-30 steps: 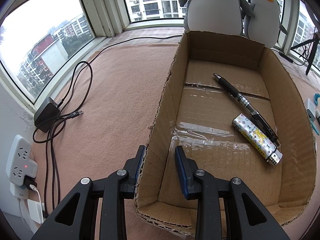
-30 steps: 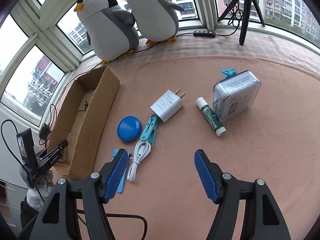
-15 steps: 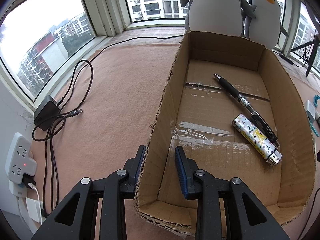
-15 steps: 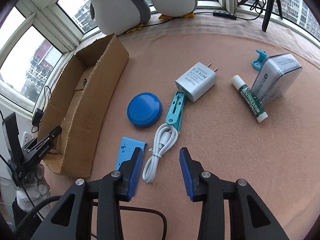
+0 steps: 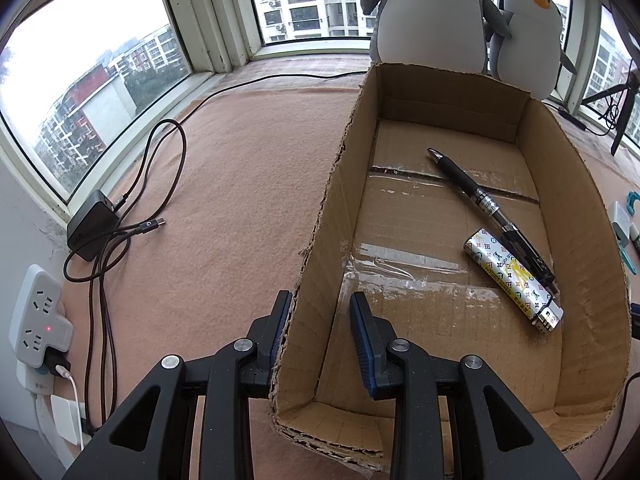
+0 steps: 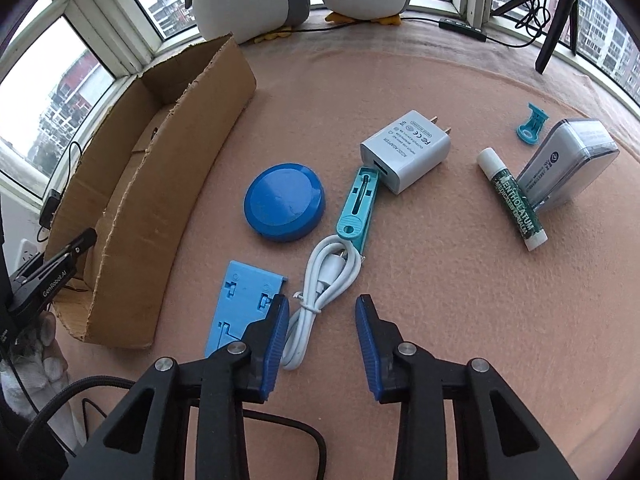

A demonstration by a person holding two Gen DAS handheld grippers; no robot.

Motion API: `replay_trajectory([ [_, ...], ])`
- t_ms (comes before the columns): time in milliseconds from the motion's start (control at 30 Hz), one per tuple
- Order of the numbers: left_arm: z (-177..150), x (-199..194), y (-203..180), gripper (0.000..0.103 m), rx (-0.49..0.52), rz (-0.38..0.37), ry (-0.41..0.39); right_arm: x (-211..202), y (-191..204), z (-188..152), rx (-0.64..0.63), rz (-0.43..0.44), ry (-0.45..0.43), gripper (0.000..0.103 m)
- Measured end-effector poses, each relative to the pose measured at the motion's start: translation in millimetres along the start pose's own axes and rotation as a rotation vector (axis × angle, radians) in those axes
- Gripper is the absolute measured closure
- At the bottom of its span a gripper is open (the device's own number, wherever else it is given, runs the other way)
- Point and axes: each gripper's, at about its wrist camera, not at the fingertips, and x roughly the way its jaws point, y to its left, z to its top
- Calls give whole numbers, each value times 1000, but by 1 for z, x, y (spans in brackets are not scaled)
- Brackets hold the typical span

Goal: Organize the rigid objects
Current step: 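Move the right gripper to the white USB cable and grasp it, then carry the white cable with the right gripper into the box and release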

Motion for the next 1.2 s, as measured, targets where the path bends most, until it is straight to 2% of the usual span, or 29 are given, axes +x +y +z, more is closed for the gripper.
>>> replay_trajectory([
  [167, 0, 0, 0, 71, 0, 0, 0, -1, 4, -1, -26, -3, 5, 91],
  [433, 0, 0, 0, 71, -1, -1, -1, -12, -16, -12, 57, 72, -2, 92],
  [700, 0, 0, 0, 71, -2, -1, -3, -35, -21, -12, 106, 120, -65, 92],
  [967, 0, 0, 1, 71, -3, -3, -6, -60, 8, 14, 45, 156, -145, 92],
  [1200, 0, 0, 0, 72, -3, -3, -6, -61, 49, 42, -56, 161, -168, 92],
])
